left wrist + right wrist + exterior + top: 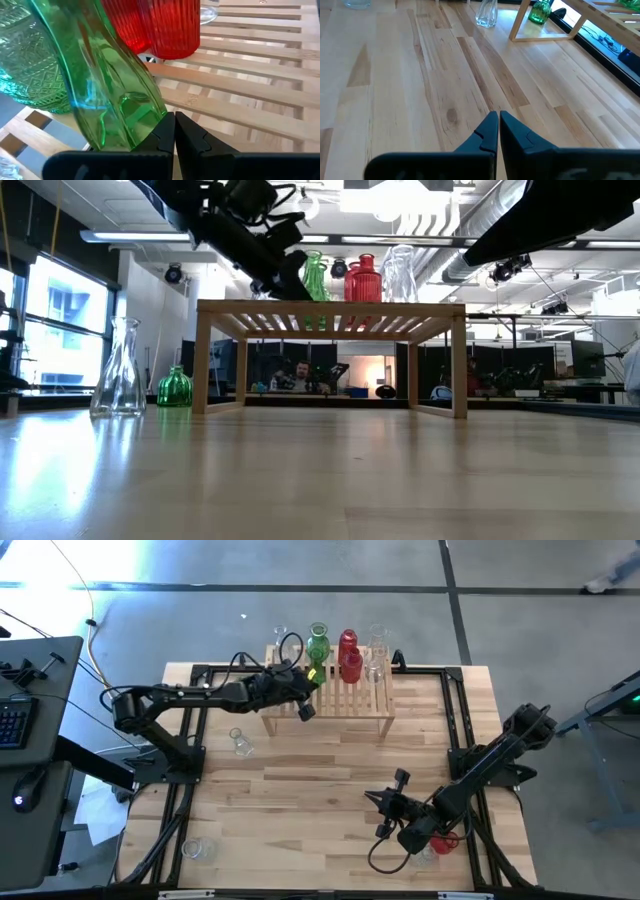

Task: Sort vases onto shelf
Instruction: Put the green vase on the shelf aligned with the other green vase, then put the transparent vase on the shelf aligned with the other transparent vase

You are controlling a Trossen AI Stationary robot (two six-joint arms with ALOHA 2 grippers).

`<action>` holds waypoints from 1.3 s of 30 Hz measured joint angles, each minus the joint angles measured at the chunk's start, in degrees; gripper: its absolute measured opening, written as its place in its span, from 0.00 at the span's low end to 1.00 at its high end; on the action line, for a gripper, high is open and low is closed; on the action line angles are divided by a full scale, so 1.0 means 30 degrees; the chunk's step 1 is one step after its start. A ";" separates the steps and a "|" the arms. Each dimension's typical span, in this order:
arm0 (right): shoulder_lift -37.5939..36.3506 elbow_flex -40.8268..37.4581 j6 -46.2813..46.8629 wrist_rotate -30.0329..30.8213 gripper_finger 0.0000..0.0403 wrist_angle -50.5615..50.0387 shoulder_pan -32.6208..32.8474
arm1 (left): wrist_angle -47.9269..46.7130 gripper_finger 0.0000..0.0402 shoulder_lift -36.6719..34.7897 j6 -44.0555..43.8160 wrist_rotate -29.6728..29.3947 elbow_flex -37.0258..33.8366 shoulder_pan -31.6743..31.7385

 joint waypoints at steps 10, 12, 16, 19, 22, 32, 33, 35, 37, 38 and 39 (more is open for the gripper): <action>0.0000 0.0000 -0.0042 -0.0015 0.00 -0.0007 0.0000 | -0.2403 0.00 -0.1388 -0.0275 -0.1490 0.0015 -0.0303; 0.0000 0.0000 -0.0042 -0.0022 0.00 -0.0001 0.0000 | -0.2990 0.00 -0.1576 -0.0636 -0.2034 0.0015 -0.0280; 0.0000 0.0000 -0.0042 -0.0017 0.00 0.0044 0.0000 | -0.2692 0.00 -0.1283 -0.1036 -0.1657 0.0015 0.0162; 0.0000 0.0000 -0.0042 -0.0021 0.00 0.0081 0.0000 | -0.2199 0.00 -0.0770 -0.1286 -0.1475 0.0007 0.0465; 0.0000 0.0000 -0.0042 -0.0016 0.00 0.0100 0.0000 | -0.1674 0.00 -0.0598 -0.1370 -0.1442 0.0007 0.0653; 0.0000 0.0000 -0.0042 -0.0019 0.00 0.0073 0.0000 | -0.2251 0.00 -0.1316 -0.1037 -0.1499 0.0007 0.0132; 0.0000 0.0000 -0.0046 -0.0020 0.00 0.0067 0.0000 | -0.2504 0.00 -0.1576 -0.0957 -0.1482 0.0015 -0.0184; 0.0000 0.0000 -0.0085 -0.0022 0.00 0.0056 0.0000 | -0.3599 0.00 -0.2258 -0.0889 -0.1457 0.0015 -0.0969; 0.0000 0.0000 -0.0286 -0.0021 0.00 0.0017 0.0000 | -0.4751 0.00 -0.2992 -0.0874 -0.1455 0.0015 -0.1941; 0.0000 0.0000 -0.0391 -0.0015 0.00 0.0068 0.0000 | -0.5403 0.00 -0.3389 -0.0873 -0.1469 0.0015 -0.2501; 0.0000 0.0000 -0.0398 -0.0022 0.00 0.0122 -0.0009 | -0.5986 0.00 -0.3755 -0.0874 -0.1466 0.0015 -0.3098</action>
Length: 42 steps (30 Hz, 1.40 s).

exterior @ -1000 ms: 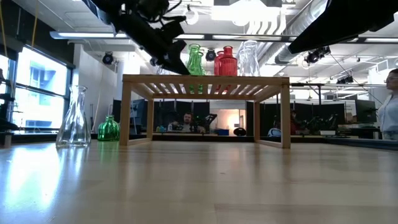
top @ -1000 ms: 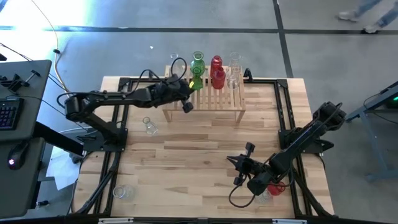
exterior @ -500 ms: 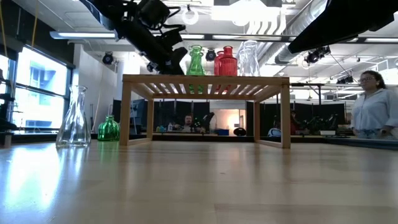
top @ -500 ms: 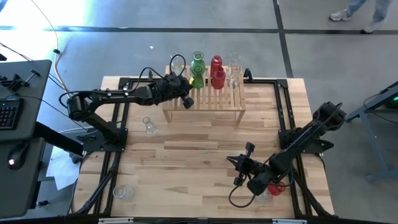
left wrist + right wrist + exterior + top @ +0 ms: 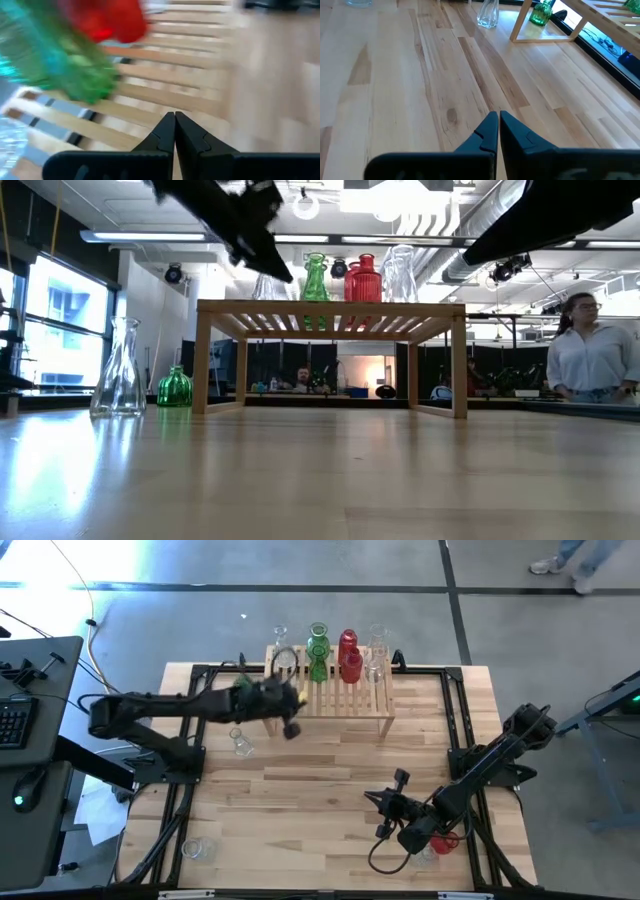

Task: Sort vases onto shelf
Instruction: Put the transparent vase on the shelf aligned with the other transparent vase

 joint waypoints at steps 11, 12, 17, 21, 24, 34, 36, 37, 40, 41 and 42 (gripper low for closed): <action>0.0396 0.0000 -0.0285 -0.0328 0.00 0.0991 -0.1155 | -0.6737 0.00 -0.3914 -0.1747 0.0051 0.0000 -0.8170; 0.0570 0.0000 -0.0505 -0.0486 0.00 0.1306 -0.1315 | -0.7267 0.00 -0.4197 -0.2366 0.0041 0.0000 -0.8846; 0.1514 0.0000 -0.2576 -0.1644 0.00 0.3662 -0.2056 | -1.0688 0.00 -0.5166 -0.6535 -0.0945 0.0000 -1.1631; 0.1949 0.0000 -0.4450 -0.2494 0.00 0.5371 -0.2458 | -1.3388 0.00 -0.5417 -0.9813 -0.2311 0.0000 -1.2982; 0.1974 0.0000 -0.5121 -0.2876 0.00 0.5860 -0.2647 | -1.5130 0.00 -0.5480 -1.1472 -0.2758 0.0000 -1.3420; 0.1974 0.0000 -0.5174 -0.3486 0.00 0.5976 -0.2767 | -1.7088 0.03 -0.5466 -1.2694 -0.0536 0.0000 -1.3090; 0.1974 0.0000 -0.5174 -0.3502 0.00 0.5976 -0.2767 | -1.7078 0.06 -0.5460 -1.2691 0.0830 0.0000 -1.3223; 0.1974 0.0000 -0.5174 -0.3504 0.00 0.5976 -0.2767 | -1.7067 0.07 -0.5455 -1.2706 0.1449 0.0000 -1.3363; 0.1974 0.0000 -0.5174 -0.3508 0.00 0.5976 -0.2767 | -1.7045 0.12 -0.5451 -1.3113 0.3214 0.0000 -1.4102; 0.1974 0.0000 -0.5174 -0.3504 0.00 0.5976 -0.2767 | -1.7047 0.14 -0.5451 -1.3312 0.3673 0.0000 -1.4437; 0.1974 0.0000 -0.5174 -0.3504 0.00 0.5976 -0.2767 | -1.7040 0.16 -0.5451 -1.3490 0.4041 0.0000 -1.4802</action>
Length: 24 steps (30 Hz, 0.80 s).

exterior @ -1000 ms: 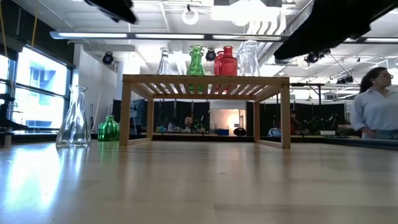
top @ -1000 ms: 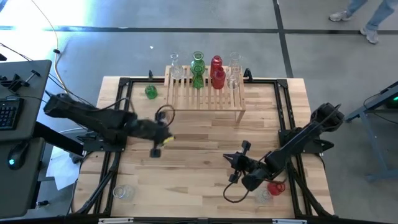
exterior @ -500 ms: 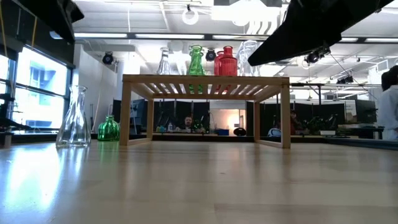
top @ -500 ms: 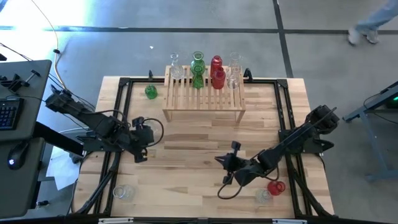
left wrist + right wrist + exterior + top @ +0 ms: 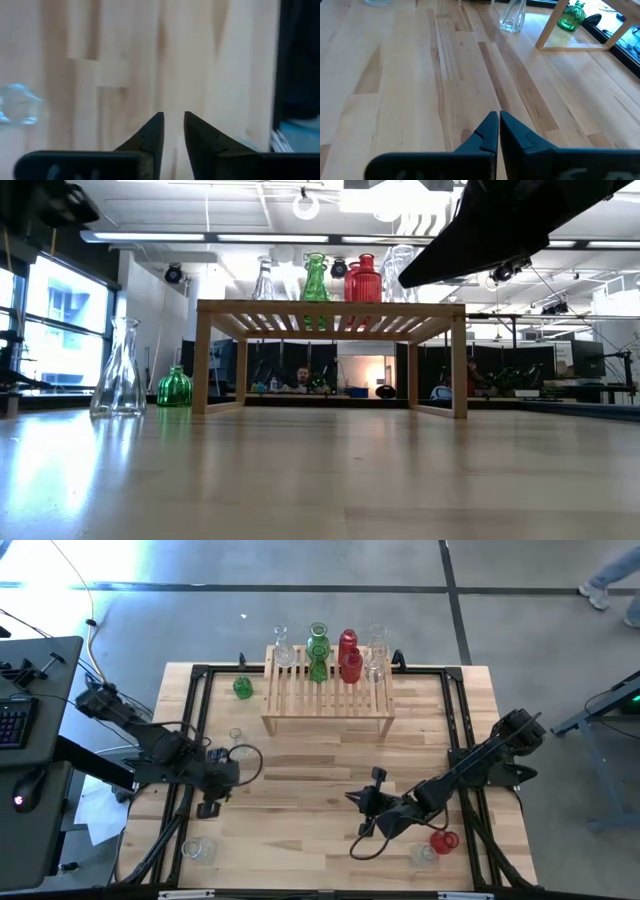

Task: Sort vases onto shelf
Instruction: Put the transparent vase on the shelf aligned with the other transparent vase

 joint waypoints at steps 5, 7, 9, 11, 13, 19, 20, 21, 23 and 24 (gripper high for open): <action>0.0000 0.0000 -0.0001 0.0000 0.00 -0.0007 0.0000 | 0.0071 0.26 0.0000 -0.0527 0.0405 0.0000 -0.2472; 0.0000 0.0000 -0.0004 0.0000 0.00 -0.0007 0.0000 | 0.0201 0.29 0.0007 -0.0641 0.0406 0.0000 -0.3312; 0.0000 0.0000 -0.0007 0.0000 0.00 -0.0007 0.0000 | 0.0632 0.32 0.0007 -0.1356 0.0383 0.0000 -0.3985; 0.0000 0.0000 -0.0004 0.0000 0.00 -0.0007 0.0000 | 0.1075 0.34 0.0007 -0.2400 0.0353 0.0000 -0.4607; 0.0000 0.0000 0.0000 0.0000 0.00 -0.0007 0.0000 | 0.1363 0.35 0.0092 -0.3415 0.0251 0.0000 -0.5268; 0.0000 0.0000 0.0068 0.0001 0.00 -0.0006 0.0000 | 0.1364 0.35 0.1177 -0.5087 0.0253 0.0000 -0.6997; 0.0000 0.0000 0.0150 0.0001 0.00 -0.0002 0.0000 | 0.1364 0.35 0.1446 -0.5198 0.0274 0.0004 -0.7175; 0.0000 0.0000 0.0242 0.0000 0.00 -0.0003 0.0000 | 0.1298 0.35 0.1741 -0.5219 0.0321 0.0081 -0.7327; 0.0000 0.0000 0.0495 0.0000 0.00 0.0002 0.0000 | 0.1226 0.35 0.2514 -0.5164 0.0315 0.0550 -0.7597; 0.0000 0.0000 0.0503 0.0007 0.00 0.0007 0.0000 | 0.1205 0.35 0.2898 -0.5003 0.0265 0.0911 -0.7704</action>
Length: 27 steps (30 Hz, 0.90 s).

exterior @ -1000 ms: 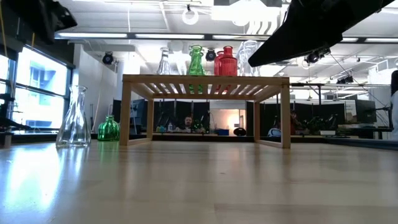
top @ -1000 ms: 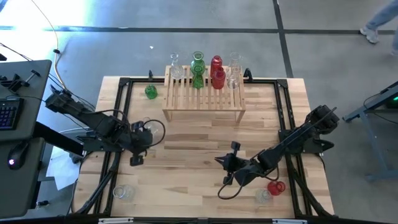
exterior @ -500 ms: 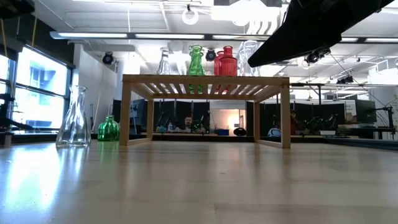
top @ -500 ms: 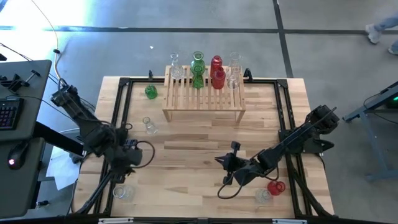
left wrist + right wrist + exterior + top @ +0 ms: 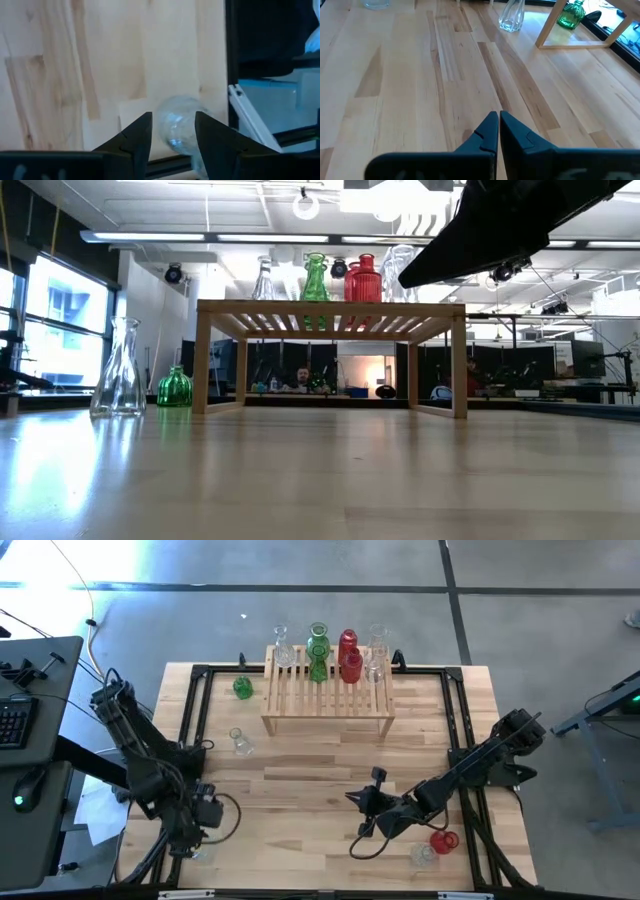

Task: Sort vases onto shelf
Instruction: Put the transparent vase on the shelf aligned with the other transparent vase

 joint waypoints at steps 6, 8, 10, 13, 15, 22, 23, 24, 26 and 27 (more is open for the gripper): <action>0.0000 0.0000 0.0052 -0.0004 0.00 0.0102 0.0022 | -0.1046 0.35 0.2519 0.0047 0.0222 0.2435 -0.0574; 0.0007 0.0000 0.0160 -0.0007 0.00 0.0095 0.0022 | -0.1370 0.35 0.3322 -0.0575 0.1245 0.2955 -0.0723; 0.0007 0.0000 0.0153 -0.0007 0.00 0.0095 0.0022 | -0.1593 0.35 0.3984 -0.1208 0.2284 0.3136 -0.0849; 0.0007 0.0000 0.0153 -0.0007 0.00 0.0095 0.0022 | -0.1644 0.35 0.4625 -0.1506 0.2749 0.3225 -0.1036; 0.0007 0.0000 0.0153 -0.0007 0.00 0.0095 0.0028 | -0.1765 0.35 0.4799 -0.1533 0.2944 0.3270 -0.1111; 0.0007 0.0000 0.0404 -0.0006 0.00 0.0095 0.0560 | -0.2245 0.35 0.4854 -0.1695 0.3184 0.3286 -0.1173; 0.0007 0.0000 0.0510 0.0018 0.00 0.0095 0.0661 | -0.2335 0.35 0.4854 -0.1695 0.3239 0.3286 -0.1173; 0.0007 0.0000 0.0572 0.0106 0.00 0.0095 0.0768 | -0.2400 0.35 0.4854 -0.1695 0.3292 0.3286 -0.1173; 0.0007 0.0000 0.0658 0.0320 0.00 0.0095 0.0936 | -0.2424 0.35 0.4847 -0.1688 0.3343 0.3282 -0.1165; 0.0007 0.0000 0.0663 0.0402 0.00 0.0095 0.1018 | -0.2424 0.35 0.4819 -0.1688 0.3349 0.3273 -0.1165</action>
